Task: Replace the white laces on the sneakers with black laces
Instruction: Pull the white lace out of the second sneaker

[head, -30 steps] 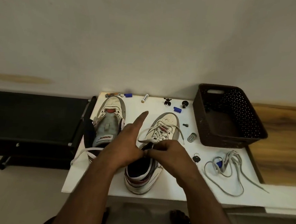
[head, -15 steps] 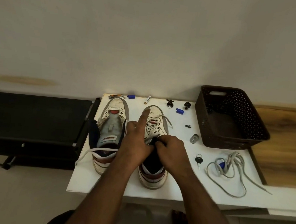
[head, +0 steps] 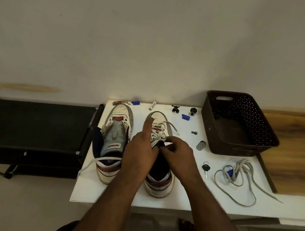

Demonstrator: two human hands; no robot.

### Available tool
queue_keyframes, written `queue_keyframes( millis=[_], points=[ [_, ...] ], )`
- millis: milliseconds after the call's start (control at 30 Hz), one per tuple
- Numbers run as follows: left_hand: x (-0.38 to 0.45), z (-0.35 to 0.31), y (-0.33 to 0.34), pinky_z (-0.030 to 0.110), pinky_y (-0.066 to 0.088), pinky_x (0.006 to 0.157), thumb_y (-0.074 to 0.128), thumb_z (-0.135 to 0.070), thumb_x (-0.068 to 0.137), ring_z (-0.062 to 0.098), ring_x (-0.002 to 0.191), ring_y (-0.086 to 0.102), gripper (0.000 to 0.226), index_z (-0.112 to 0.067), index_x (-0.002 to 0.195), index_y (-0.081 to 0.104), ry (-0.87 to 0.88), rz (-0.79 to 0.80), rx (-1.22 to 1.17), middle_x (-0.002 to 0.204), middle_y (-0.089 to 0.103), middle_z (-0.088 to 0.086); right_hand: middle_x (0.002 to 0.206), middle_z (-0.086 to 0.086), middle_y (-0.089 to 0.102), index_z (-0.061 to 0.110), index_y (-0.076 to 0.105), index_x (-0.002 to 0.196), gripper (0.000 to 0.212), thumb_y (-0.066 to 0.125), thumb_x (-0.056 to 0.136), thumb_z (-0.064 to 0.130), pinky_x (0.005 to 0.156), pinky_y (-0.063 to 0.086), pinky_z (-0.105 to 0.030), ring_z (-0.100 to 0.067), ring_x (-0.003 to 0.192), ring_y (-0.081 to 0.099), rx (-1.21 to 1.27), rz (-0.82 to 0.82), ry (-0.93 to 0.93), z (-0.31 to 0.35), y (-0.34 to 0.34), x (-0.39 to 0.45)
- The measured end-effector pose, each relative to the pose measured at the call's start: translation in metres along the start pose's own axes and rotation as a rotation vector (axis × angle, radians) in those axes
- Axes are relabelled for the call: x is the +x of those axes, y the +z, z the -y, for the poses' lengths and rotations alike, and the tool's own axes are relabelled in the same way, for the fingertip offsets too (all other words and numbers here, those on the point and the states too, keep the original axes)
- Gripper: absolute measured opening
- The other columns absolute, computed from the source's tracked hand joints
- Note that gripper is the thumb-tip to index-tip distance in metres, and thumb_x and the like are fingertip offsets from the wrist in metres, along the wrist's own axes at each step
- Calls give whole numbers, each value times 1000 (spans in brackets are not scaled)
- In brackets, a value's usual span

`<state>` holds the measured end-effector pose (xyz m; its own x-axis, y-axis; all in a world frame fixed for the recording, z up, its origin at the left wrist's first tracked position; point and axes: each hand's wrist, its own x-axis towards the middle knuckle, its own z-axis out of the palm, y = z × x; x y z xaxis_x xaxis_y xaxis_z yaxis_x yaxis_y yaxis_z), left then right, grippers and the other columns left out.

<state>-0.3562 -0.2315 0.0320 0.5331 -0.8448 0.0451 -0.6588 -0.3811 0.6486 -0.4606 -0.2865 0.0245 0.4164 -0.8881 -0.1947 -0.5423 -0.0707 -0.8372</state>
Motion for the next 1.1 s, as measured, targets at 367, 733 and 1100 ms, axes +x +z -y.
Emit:
queue_keyframes(
  millis=[367, 733, 1100],
  points=[
    [-2, 11, -3, 28, 49, 88, 58, -1, 84, 18, 114, 56, 52, -25, 130, 49, 10, 0, -37, 126, 57, 0, 93, 6, 63, 30, 49, 120, 37, 53, 91, 6, 73, 53, -31, -20, 87, 65, 76, -43, -17, -4, -15, 6],
    [10, 2, 5, 5, 37, 95, 59, 8, 77, 2, 114, 47, 70, -26, 137, 49, 23, -186, -273, 132, 52, -2, 90, 2, 69, 24, 62, 98, 26, 72, 81, 7, 68, 53, -22, -10, 82, 67, 425, -111, 14, 5, -1, 9],
    [22, -10, -31, 27, 56, 67, 69, 17, 71, 16, 90, 59, 73, -30, 126, 58, -133, -119, -1210, 105, 53, 9, 69, 4, 60, 25, 65, 101, 28, 49, 89, 5, 79, 38, -37, -11, 74, 59, 1111, 57, 99, 16, -27, 12]
  ],
)
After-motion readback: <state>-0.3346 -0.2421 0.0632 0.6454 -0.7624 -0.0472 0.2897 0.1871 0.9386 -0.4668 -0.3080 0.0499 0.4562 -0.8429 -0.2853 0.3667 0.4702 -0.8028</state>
